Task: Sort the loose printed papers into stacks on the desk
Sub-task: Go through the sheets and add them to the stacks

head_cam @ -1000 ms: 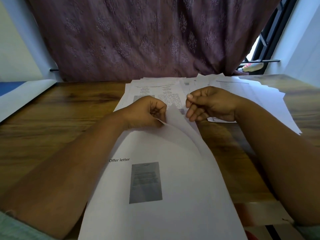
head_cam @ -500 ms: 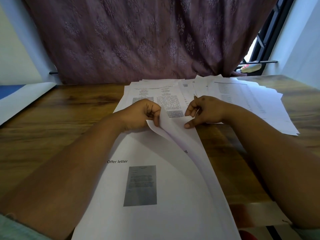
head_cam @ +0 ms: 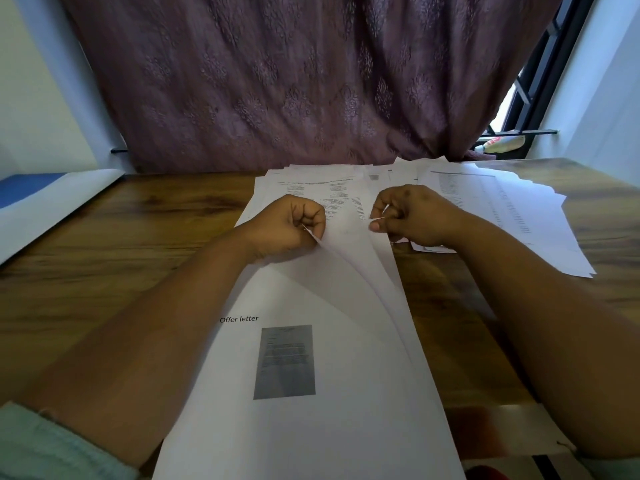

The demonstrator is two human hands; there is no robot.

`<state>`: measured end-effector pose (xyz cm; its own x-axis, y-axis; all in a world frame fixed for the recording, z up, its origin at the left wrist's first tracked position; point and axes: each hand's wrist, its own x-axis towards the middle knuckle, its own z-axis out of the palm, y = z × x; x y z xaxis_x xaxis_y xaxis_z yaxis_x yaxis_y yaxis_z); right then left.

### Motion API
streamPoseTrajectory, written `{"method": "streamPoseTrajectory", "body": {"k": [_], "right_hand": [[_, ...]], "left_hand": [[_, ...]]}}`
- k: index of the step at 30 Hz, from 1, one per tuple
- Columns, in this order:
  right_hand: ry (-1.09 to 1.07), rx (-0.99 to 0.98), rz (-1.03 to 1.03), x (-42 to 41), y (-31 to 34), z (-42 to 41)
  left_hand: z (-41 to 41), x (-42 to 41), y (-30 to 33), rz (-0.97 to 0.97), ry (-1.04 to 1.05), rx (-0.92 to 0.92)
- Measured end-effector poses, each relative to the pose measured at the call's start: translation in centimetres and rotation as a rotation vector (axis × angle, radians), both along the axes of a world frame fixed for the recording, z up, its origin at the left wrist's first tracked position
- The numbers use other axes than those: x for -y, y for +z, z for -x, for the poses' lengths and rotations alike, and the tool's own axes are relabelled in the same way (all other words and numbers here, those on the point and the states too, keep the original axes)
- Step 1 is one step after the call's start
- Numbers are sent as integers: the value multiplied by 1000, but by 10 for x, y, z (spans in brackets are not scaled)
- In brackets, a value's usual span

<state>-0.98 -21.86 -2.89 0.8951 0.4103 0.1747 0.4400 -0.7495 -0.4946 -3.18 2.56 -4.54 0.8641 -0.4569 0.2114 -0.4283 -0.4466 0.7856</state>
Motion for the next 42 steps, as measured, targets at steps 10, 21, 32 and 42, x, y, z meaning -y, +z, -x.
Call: {"method": "streamPoseTrajectory", "body": {"k": [10, 21, 32, 42], "right_hand": [[-165, 248, -175, 6, 8, -5], [-306, -447, -265, 32, 1, 71], [-937, 392, -587, 82, 64, 57], [-668, 285, -604, 49, 31, 56]], "left_hand": [[1, -3, 1, -20, 50, 2], [4, -1, 0, -12, 139, 12], [6, 7, -14, 62, 248, -37], [20, -4, 9, 530, 288, -116]]}}
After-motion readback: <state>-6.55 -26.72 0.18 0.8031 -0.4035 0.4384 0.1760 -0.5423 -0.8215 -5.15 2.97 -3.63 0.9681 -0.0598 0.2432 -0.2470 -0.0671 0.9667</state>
